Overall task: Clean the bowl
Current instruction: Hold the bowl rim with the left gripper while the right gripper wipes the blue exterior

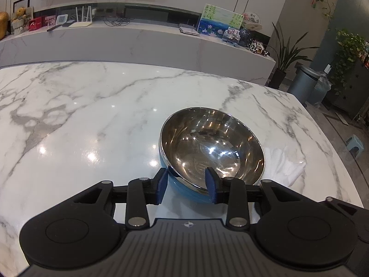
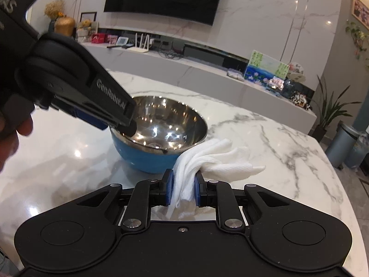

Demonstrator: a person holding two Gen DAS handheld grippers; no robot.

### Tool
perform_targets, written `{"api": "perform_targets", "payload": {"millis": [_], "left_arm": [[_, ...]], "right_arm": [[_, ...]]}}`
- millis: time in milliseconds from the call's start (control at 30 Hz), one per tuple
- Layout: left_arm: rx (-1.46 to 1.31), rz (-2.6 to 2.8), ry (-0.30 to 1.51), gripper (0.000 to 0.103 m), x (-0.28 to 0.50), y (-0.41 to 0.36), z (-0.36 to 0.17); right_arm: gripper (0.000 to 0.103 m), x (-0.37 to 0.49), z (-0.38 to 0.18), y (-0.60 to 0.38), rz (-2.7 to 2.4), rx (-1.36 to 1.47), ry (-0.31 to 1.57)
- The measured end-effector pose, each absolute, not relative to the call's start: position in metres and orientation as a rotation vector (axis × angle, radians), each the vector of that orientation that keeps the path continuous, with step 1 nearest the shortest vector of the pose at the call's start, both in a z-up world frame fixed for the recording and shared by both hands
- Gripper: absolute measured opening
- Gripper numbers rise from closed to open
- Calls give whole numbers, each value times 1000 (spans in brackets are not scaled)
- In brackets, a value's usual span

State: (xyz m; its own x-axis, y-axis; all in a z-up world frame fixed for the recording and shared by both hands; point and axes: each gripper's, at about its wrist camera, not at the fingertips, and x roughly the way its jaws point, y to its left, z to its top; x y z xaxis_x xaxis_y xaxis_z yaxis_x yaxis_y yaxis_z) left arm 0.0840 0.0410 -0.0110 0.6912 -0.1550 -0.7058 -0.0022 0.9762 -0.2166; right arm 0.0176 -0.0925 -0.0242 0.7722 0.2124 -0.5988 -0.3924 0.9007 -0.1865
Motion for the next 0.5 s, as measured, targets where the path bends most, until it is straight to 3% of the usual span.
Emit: {"api": "perform_targets", "payload": {"millis": [500], "left_arm": [[-163, -83, 791, 33, 83, 37, -14]], "right_arm": [[16, 26, -34, -93, 349, -294, 649]]}}
